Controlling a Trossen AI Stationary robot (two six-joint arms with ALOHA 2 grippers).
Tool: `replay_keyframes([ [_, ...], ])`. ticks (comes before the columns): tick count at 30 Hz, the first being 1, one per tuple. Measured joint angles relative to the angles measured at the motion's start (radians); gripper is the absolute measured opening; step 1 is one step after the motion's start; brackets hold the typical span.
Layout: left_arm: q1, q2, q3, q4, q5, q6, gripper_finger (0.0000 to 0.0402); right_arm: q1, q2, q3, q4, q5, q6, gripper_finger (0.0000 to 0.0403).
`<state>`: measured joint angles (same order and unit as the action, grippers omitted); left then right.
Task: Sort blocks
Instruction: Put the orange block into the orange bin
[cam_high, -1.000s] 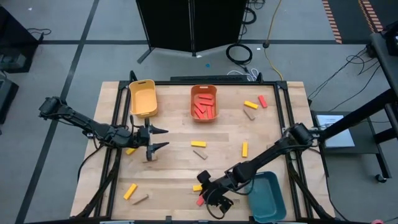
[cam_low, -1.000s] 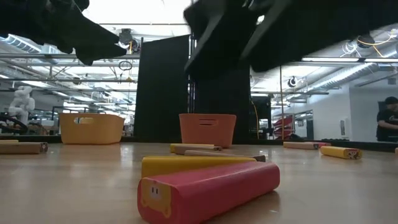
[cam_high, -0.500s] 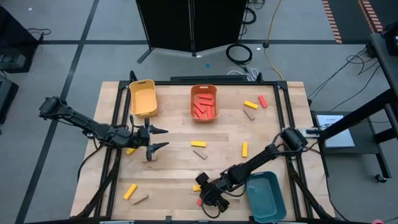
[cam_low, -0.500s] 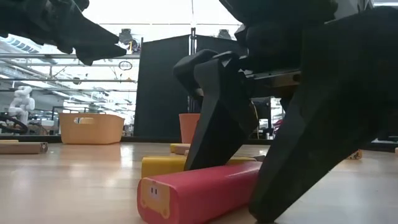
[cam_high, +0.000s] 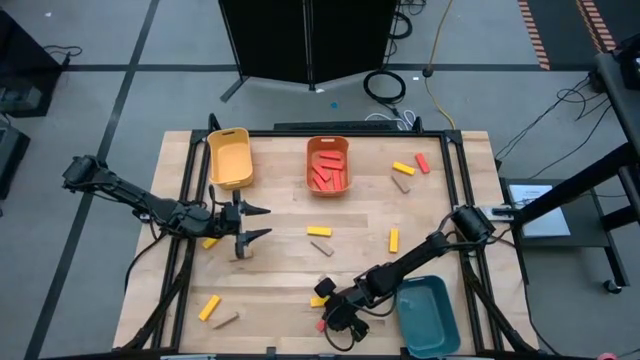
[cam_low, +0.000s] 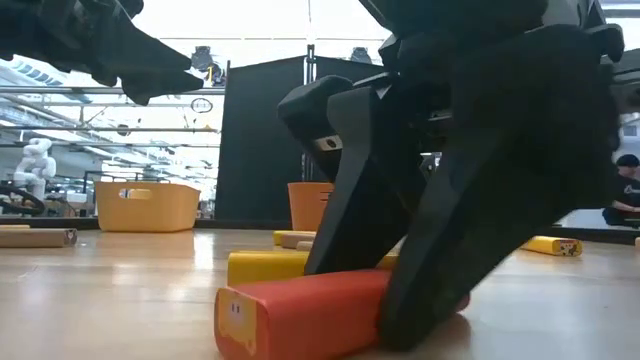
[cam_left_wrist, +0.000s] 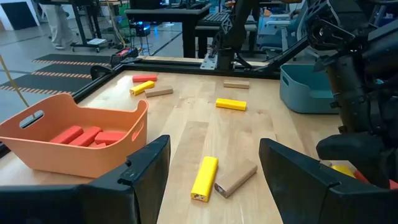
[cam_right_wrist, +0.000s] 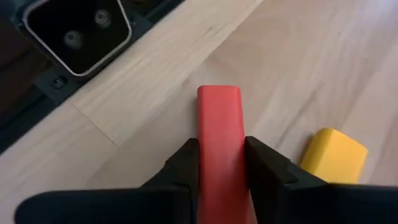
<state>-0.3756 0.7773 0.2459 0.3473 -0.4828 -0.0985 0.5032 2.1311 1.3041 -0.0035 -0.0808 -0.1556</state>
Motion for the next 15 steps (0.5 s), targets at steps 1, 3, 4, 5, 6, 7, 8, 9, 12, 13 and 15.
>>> replay_keyframes([
  [1, 0.0, 0.0, 0.0, 0.0, 0.0, 0.0, 0.0244, 0.0, -0.003, -0.001, -0.004, 0.003, 0.0, 0.0073],
  [3, 0.0, 0.0, 0.0, 0.0, 0.0, 0.0, 0.0244, -0.001, -0.016, -0.002, -0.018, 0.006, 0.001, 0.0073],
  [4, 0.0, 0.0, 0.0, 0.0, 0.0, 0.0, 0.0244, -0.001, -0.028, -0.004, -0.032, 0.006, 0.001, 0.0075],
  [5, 0.0, 0.0, 0.0, 0.0, 0.0, 0.0, 0.0244, -0.001, -0.042, -0.004, -0.043, 0.01, 0.001, 0.008],
  [6, 0.0, 0.0, 0.0, 0.0, 0.0, 0.0, 0.0244, -0.003, -0.061, -0.004, -0.047, 0.012, 0.001, 0.0085],
  [7, 0.0, 0.0, 0.0, 0.0, 0.0, 0.0, 0.0244, -0.006, -0.083, -0.004, -0.055, 0.012, -0.002, 0.0089],
  [8, 0.0, 0.0, 0.0, 0.0, 0.0, 0.0, 0.0244, -0.01, -0.107, -0.003, -0.07, 0.012, -0.011, 0.0092],
  [9, 0.0, 0.0, 0.0, 0.001, 0.0, 0.0, 0.0244, -0.015, -0.131, -0.003, -0.086, 0.019, -0.021, 0.0093],
  [12, 0.0, 0.0, 0.0, 0.001, 0.0, 0.0, 0.0244, -0.032, -0.204, -0.003, -0.153, 0.108, -0.074, 0.0093],
  [13, 0.0, 0.0, 0.0, 0.001, 0.0, 0.0, 0.0244, -0.039, -0.233, -0.003, -0.175, 0.148, -0.104, 0.0092],
  [15, 0.0, 0.0, 0.0, 0.001, 0.0, 0.0, 0.0244, -0.06, -0.293, -0.002, -0.21, 0.237, -0.174, 0.0092],
])
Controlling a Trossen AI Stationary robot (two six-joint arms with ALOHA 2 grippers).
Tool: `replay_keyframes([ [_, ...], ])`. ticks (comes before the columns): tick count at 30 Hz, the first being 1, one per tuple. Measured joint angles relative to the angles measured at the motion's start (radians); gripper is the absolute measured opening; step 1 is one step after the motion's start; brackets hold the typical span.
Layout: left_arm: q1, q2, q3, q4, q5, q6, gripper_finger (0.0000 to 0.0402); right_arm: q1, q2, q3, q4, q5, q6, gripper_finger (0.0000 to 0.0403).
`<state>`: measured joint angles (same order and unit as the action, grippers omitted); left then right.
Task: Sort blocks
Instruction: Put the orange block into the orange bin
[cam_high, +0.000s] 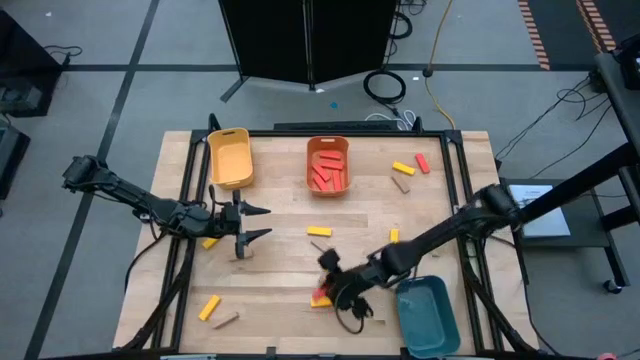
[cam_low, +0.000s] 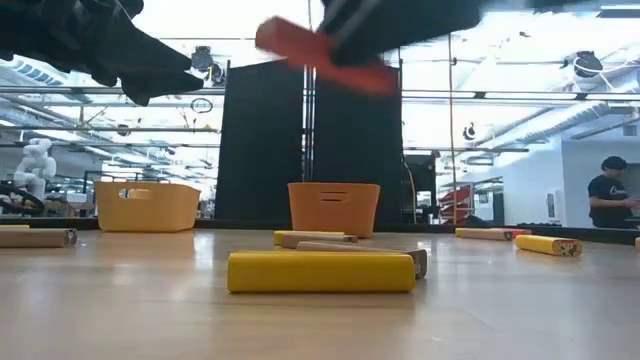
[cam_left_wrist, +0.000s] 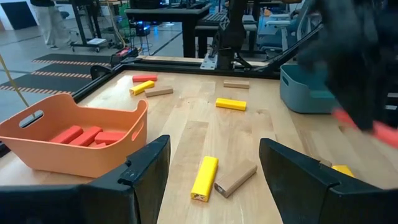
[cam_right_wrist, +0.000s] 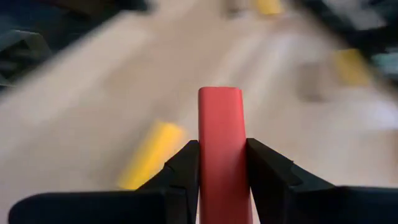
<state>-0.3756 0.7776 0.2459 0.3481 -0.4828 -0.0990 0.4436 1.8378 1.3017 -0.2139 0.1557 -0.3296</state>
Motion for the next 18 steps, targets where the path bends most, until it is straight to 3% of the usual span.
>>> replay_keyframes([
  [3, 0.0, 0.0, 0.0, 0.001, 0.0, 0.0, 0.0244, -0.054, -0.079, 0.001, -0.044, 0.115, -0.101, 0.0092],
  [6, 0.0, 0.0, 0.0, 0.001, 0.0, 0.0, 0.0244, -0.147, -0.144, 0.001, -0.06, 0.15, -0.155, 0.0092],
  [10, 0.0, 0.0, 0.0, 0.001, 0.0, 0.0, 0.0244, -0.305, -0.197, 0.001, -0.052, 0.13, -0.195, 0.0092],
  [18, 0.0, 0.0, 0.0, 0.0, 0.0, 0.003, 0.0244, -0.628, -0.157, 0.001, -0.054, 0.046, -0.161, 0.0092],
])
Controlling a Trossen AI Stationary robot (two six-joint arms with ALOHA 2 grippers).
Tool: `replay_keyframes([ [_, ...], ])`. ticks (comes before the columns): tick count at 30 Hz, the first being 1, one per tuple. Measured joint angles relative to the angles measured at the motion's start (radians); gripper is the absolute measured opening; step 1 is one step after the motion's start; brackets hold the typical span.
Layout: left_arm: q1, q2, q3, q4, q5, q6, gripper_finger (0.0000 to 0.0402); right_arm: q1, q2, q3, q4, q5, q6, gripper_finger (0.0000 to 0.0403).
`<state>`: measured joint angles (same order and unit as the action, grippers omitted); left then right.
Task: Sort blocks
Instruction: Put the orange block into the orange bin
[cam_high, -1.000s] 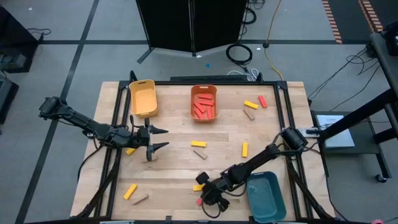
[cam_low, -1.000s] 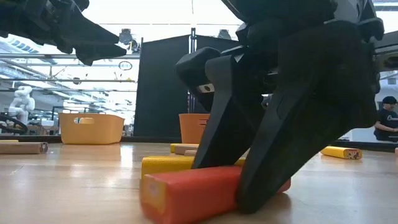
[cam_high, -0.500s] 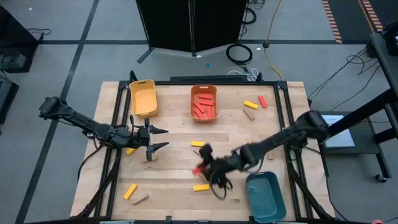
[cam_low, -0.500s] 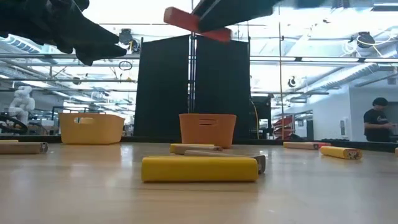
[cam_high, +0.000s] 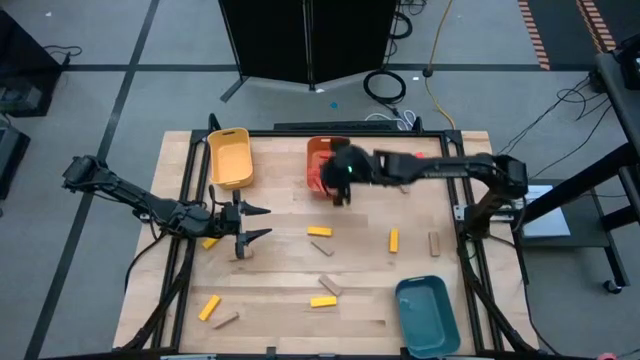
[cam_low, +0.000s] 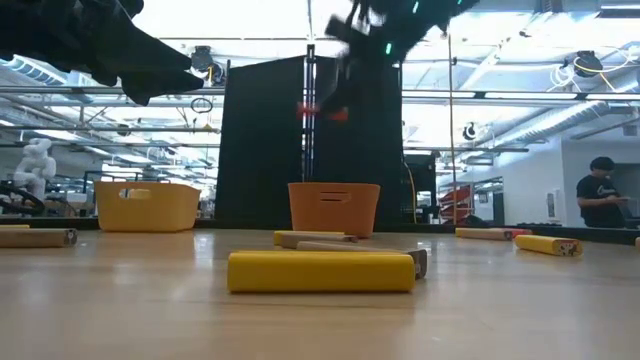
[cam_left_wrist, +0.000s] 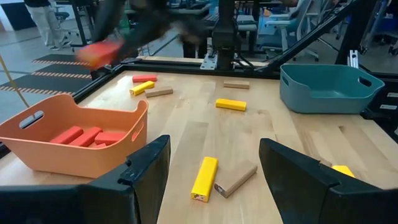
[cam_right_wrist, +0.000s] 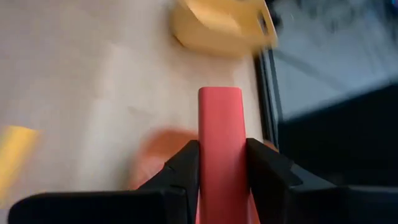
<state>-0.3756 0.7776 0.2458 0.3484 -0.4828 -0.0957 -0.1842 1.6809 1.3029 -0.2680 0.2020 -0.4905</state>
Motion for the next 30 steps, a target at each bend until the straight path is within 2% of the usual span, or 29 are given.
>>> replay_keyframes([
  [5, 0.001, 0.0, 0.0, 0.011, 0.0, -0.001, 0.0244, -0.132, 0.037, 0.0, -0.016, -0.036, 0.119, 0.0106],
  [9, 0.001, 0.0, 0.0, 0.01, 0.0, -0.002, 0.0244, -0.186, 0.058, 0.0, -0.028, -0.082, 0.195, 0.0118],
  [23, 0.001, 0.0, 0.0, 0.007, 0.0, -0.004, 0.0244, -0.229, 0.059, 0.0, -0.031, -0.1, 0.381, 0.0161],
  [30, 0.001, -0.009, 0.0, -0.12, 0.008, -0.108, 0.0244, -0.258, -0.024, 0.0, -0.183, -0.101, 0.472, 0.0168],
])
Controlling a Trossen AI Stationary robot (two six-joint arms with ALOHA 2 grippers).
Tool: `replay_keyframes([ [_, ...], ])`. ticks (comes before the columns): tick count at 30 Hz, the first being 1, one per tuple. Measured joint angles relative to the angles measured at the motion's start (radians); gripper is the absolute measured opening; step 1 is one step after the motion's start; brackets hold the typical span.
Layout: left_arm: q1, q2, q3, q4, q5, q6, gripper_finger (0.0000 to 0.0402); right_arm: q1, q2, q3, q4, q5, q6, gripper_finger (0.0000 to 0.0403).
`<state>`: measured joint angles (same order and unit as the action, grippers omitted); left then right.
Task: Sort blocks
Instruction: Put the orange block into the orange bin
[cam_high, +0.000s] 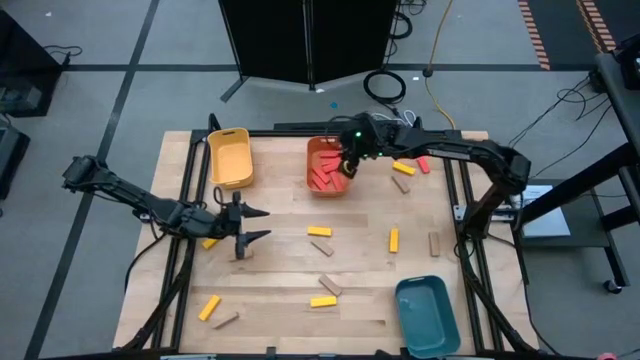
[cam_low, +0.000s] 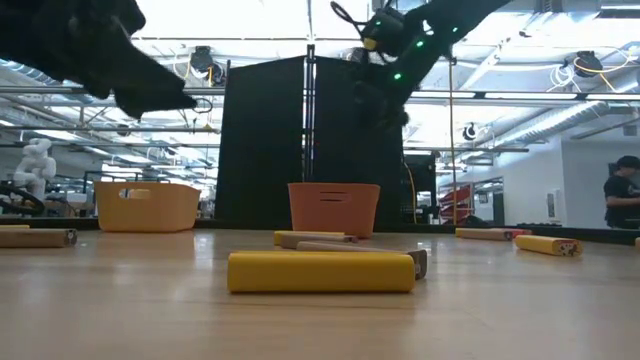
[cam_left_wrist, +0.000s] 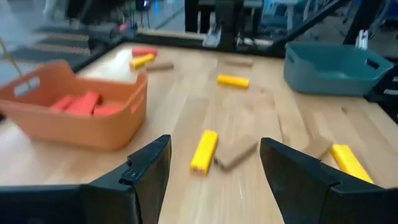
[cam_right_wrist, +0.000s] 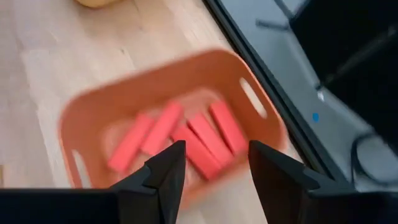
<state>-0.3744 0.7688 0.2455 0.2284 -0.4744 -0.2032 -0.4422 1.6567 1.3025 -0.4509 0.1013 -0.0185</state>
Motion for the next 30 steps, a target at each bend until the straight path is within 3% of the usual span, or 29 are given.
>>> replay_keyframes([
  [6, 0.0, -0.07, 0.0, -0.129, 0.007, -0.054, 0.0244, -0.104, -0.107, 0.002, -0.359, 0.047, 0.089, 0.0165],
  [13, 0.0, -0.153, 0.0, -0.164, 0.007, -0.056, 0.0244, -0.264, -0.125, -0.006, -0.729, 0.125, 0.304, 0.0165],
  [18, 0.0, -0.162, 0.0, -0.169, 0.008, -0.107, 0.0244, -0.364, -0.125, -0.094, -0.732, 0.149, 0.336, 0.0165],
  [23, 0.0, -0.162, 0.0, -0.172, 0.039, -0.116, 0.0244, -0.454, -0.124, -0.243, -0.596, 0.063, 0.273, 0.0164],
  [30, 0.0, -0.161, 0.0, -0.171, 0.031, -0.106, 0.0244, -0.522, -0.124, -0.358, -0.443, 0.054, 0.207, 0.0164],
])
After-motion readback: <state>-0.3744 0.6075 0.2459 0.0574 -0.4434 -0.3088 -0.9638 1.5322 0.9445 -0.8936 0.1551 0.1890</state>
